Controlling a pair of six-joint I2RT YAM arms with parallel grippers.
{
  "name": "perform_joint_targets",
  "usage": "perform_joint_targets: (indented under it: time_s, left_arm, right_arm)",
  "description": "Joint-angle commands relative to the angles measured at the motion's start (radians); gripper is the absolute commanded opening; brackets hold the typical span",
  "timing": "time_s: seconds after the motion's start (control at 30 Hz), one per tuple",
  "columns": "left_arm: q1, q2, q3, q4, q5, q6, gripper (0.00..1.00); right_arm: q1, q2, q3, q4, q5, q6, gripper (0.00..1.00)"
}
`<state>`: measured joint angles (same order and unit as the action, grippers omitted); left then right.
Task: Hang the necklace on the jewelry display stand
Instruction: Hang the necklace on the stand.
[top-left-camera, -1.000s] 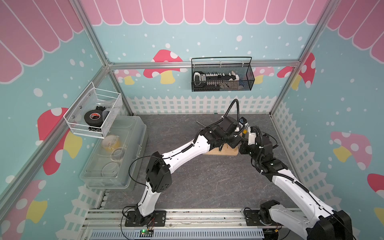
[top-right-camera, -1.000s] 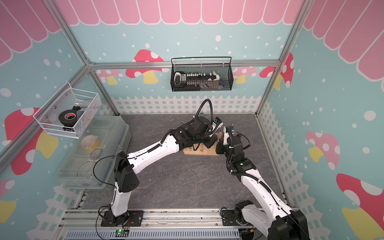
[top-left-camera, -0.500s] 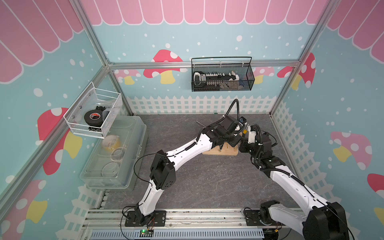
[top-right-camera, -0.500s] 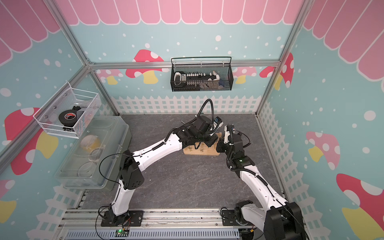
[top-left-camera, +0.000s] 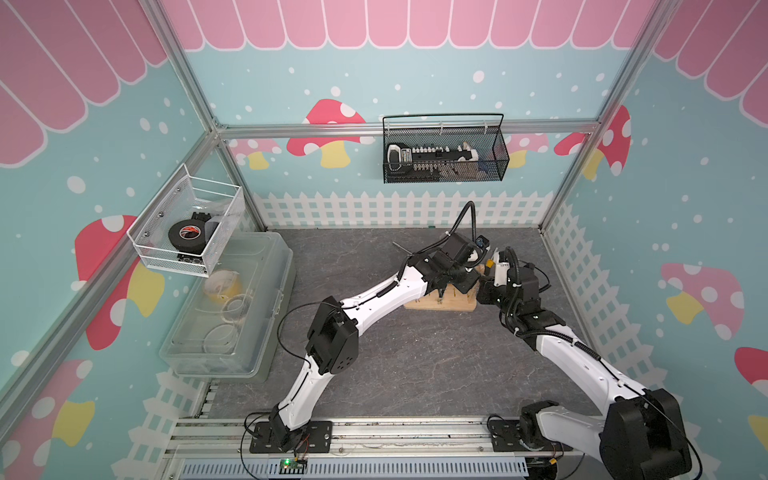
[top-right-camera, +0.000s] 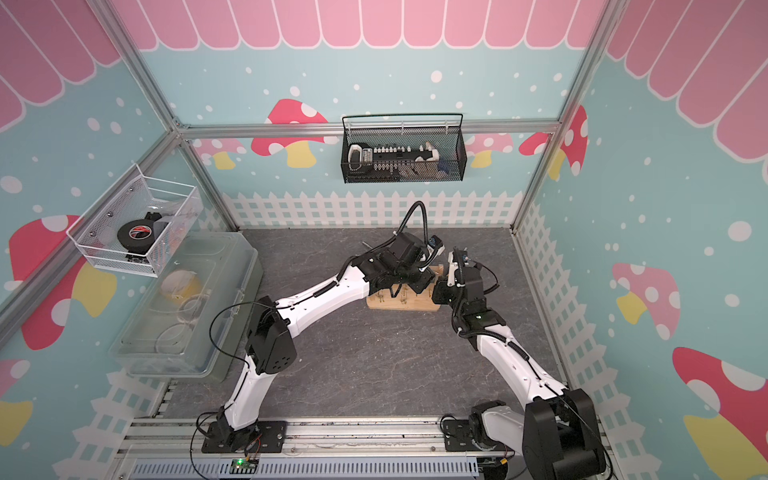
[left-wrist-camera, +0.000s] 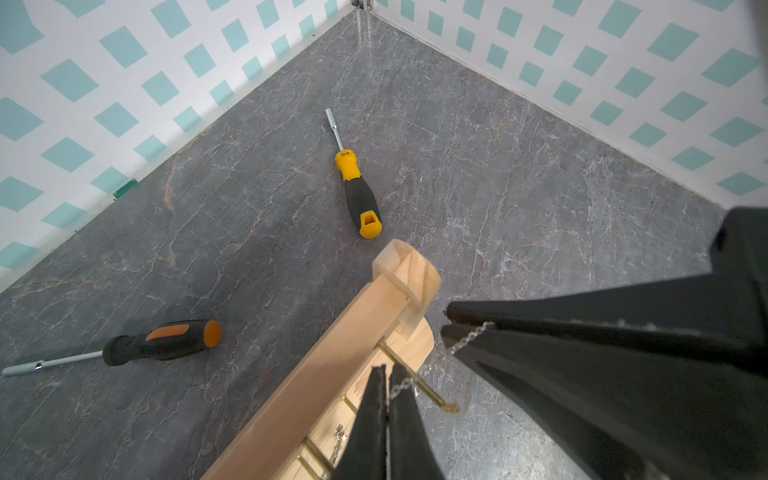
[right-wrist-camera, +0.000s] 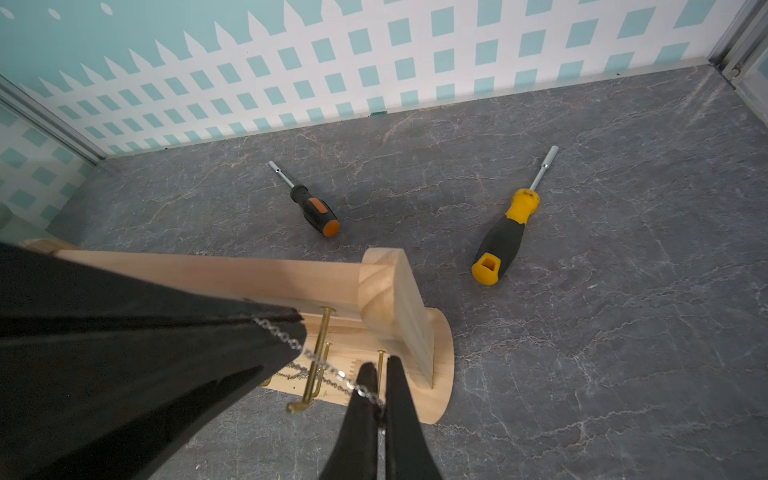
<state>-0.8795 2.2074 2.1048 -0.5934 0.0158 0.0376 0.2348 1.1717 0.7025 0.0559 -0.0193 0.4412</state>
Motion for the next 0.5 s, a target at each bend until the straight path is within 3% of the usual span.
perform_joint_targets:
  time_s: [0.0,0.47]
  left_arm:
    - [0.014,0.014,0.041,-0.004,0.001,0.015,0.09]
    - [0.014,-0.002,0.022,-0.003,0.025,-0.004,0.17]
  right_arm:
    - [-0.014,0.013,-0.017,0.012,0.01,0.019,0.02]
    - [-0.019,0.035,-0.05,0.032,-0.004,0.04,0.03]
